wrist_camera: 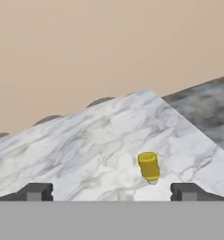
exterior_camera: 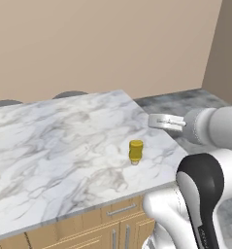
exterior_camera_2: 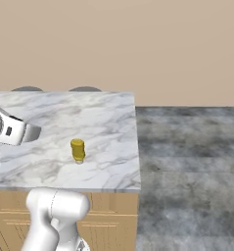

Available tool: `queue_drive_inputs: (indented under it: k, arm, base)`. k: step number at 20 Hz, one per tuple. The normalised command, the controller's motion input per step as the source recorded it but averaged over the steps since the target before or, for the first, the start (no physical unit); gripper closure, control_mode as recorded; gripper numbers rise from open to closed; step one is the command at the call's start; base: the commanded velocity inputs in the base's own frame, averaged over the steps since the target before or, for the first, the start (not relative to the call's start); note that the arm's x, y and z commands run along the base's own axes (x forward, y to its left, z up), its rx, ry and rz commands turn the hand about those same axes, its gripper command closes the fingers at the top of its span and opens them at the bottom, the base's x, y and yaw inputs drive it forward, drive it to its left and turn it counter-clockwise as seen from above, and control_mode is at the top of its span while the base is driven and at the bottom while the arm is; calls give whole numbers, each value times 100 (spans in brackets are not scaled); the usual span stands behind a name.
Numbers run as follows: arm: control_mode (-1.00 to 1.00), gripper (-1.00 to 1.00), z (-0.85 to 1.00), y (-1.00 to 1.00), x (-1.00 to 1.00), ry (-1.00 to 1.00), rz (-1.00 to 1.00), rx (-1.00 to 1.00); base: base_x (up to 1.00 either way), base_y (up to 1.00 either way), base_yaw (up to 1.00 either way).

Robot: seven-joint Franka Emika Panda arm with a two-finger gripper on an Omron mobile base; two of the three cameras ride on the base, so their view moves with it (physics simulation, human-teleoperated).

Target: Move the shaker and mustard from the cabinet to the dining counter.

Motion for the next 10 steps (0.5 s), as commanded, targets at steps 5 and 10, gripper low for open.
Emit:
queue_drive_inputs:
  k: [5,10]
  arm:
    - [100,-100,0,0,0,0,0,0]
    - [100,-100,0,0,0,0,0,0]
  base:
    - [-66,-40,-47]
    - [-59,-29,-71]
